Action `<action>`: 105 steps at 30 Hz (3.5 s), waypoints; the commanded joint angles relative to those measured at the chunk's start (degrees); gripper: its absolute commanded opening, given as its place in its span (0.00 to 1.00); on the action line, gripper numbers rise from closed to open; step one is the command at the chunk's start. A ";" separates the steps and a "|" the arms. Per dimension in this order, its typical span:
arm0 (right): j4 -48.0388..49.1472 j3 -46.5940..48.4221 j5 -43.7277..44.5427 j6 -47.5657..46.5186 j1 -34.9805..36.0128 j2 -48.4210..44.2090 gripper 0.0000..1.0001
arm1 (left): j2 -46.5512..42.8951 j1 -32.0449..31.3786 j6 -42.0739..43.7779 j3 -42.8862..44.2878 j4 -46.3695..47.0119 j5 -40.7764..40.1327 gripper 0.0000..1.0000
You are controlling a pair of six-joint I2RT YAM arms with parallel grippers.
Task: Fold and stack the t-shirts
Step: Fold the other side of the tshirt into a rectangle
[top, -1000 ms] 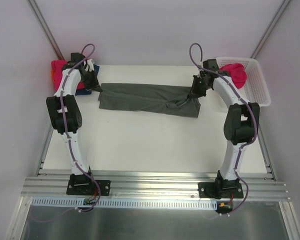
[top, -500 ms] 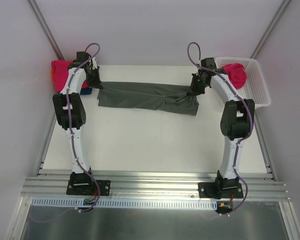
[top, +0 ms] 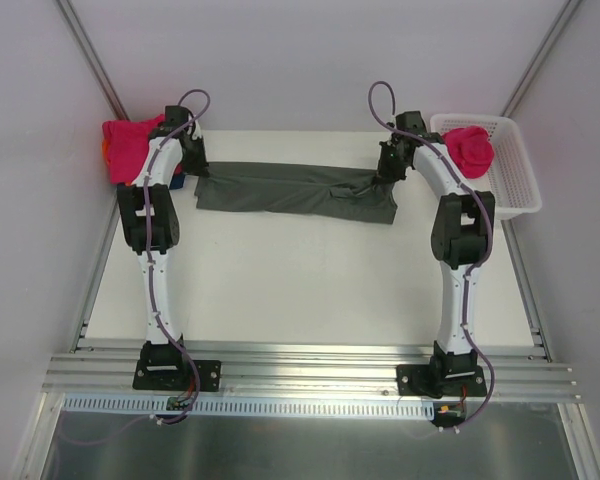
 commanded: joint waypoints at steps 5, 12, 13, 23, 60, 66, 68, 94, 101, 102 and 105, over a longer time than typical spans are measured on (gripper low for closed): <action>0.72 4.58 1.33 -1.09 1.60 1.64 0.01 | 0.46 -0.43 -1.28 3.43 2.10 -5.25 0.00; 0.89 6.42 1.77 -1.44 2.04 3.31 0.01 | 0.29 -0.70 -1.72 2.81 2.10 -7.62 0.00; 0.89 6.86 2.03 -1.53 2.12 3.40 0.01 | 0.20 -0.61 -1.89 2.55 2.10 -7.88 0.00; 0.28 7.74 4.94 -2.50 2.57 0.95 0.90 | -3.31 -1.49 -2.68 0.61 1.22 -12.46 0.99; 1.33 -3.42 -10.98 9.28 13.64 -1.96 0.82 | -1.21 -3.24 -8.92 -8.00 -0.45 15.14 0.41; 0.63 -0.88 -8.61 8.14 13.20 1.82 0.82 | -0.24 -3.24 -9.54 -8.00 -0.54 15.14 0.44; 0.28 0.61 -7.81 7.44 12.59 2.79 0.83 | -0.33 -3.24 -9.72 -8.44 -0.54 15.40 0.44; 1.15 6.77 -5.79 6.99 9.68 3.40 0.84 | -2.79 -4.74 -8.40 -11.87 -0.98 14.17 0.44; 1.51 9.85 -3.86 5.68 9.51 5.69 0.84 | -3.31 -4.74 -8.31 -12.66 -1.16 14.26 0.44; 1.68 10.11 -3.42 5.33 9.42 5.95 0.84 | -3.32 -4.74 -8.31 -12.74 -1.16 14.35 0.44; 1.86 12.21 -2.01 4.54 9.42 7.18 0.84 | -3.66 -4.65 -8.13 -13.01 -1.33 14.26 0.44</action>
